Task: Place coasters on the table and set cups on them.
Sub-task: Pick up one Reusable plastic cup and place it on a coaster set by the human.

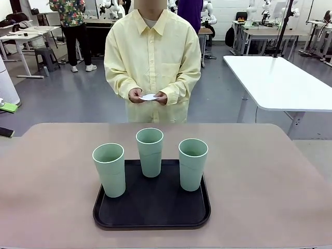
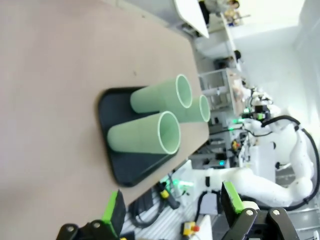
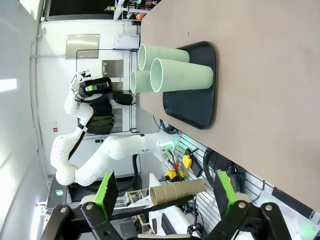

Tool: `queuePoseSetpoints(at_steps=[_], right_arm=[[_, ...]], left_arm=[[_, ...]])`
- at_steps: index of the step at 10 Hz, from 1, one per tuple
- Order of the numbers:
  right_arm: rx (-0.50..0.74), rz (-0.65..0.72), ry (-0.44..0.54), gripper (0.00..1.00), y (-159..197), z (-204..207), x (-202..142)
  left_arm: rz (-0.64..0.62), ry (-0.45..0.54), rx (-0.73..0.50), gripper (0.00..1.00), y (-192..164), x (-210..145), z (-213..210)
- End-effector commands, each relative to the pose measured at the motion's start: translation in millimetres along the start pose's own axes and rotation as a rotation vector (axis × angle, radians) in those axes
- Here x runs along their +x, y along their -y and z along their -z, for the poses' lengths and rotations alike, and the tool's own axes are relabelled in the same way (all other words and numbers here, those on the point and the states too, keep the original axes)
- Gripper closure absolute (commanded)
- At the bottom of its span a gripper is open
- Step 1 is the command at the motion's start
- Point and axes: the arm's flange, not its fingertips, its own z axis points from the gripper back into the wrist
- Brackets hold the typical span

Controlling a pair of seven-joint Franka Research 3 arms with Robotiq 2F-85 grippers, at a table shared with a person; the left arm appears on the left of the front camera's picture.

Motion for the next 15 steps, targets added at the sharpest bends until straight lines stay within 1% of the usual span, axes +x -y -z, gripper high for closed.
queuePoseSetpoints(at_steps=[1,2,3,15], right_arm=[[-0.004,-0.031,-0.018,0.0,-5.9,2.8,2.8],[0.0,0.0,0.0,0.0,0.0,0.0,0.0],[0.0,0.0,0.0,0.0,0.0,0.0,0.0],[0.0,0.0,0.0,0.0,0.0,0.0,0.0]], left_arm=[[-0.025,0.043,0.036,0.0,12.9,-7.7,11.7],[-0.015,0.053,0.091,0.0,19.5,-7.8,15.6],[-0.011,0.006,0.012,0.0,2.7,-1.6,2.8],[-0.011,0.006,0.012,0.0,2.7,-1.6,2.8]])
